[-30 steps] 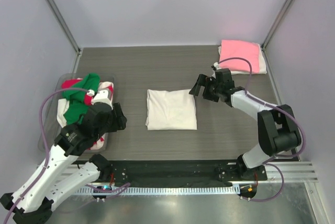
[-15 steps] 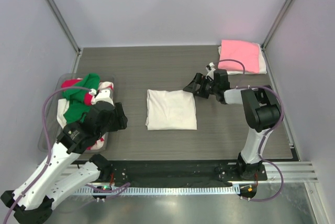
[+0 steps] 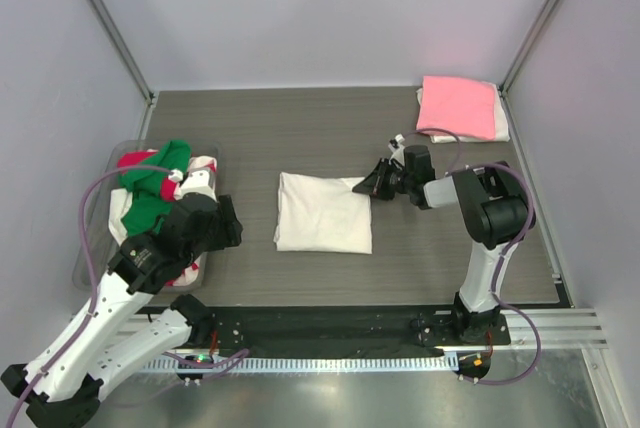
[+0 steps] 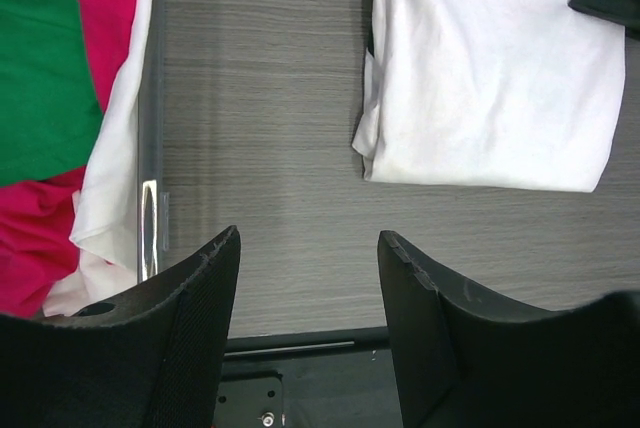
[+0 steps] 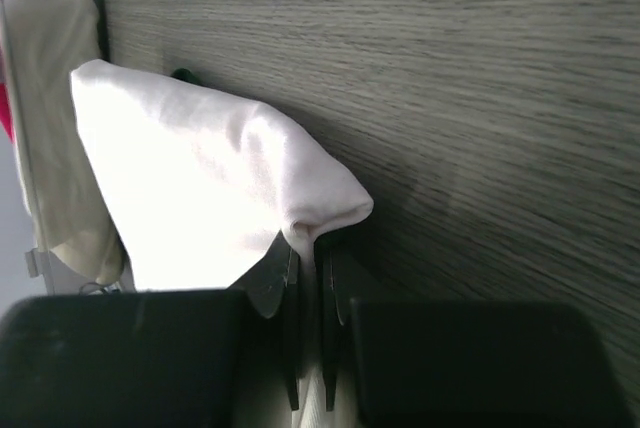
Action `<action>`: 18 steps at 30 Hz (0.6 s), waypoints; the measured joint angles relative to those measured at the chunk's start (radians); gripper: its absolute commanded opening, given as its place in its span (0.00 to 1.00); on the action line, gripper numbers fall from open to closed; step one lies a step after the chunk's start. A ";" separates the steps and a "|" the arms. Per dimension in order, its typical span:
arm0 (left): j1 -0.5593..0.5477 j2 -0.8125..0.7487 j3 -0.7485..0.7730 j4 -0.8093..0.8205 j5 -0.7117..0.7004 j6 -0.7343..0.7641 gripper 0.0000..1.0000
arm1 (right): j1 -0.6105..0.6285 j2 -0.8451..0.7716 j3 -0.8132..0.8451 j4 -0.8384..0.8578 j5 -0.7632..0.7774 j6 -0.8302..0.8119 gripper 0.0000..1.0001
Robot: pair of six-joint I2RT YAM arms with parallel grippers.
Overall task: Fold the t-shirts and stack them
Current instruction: Neatly place the folded tshirt to the corner
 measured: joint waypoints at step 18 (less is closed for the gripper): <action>0.000 -0.143 0.004 0.003 -0.044 0.001 0.59 | -0.102 -0.167 0.655 -0.849 0.388 -0.483 0.01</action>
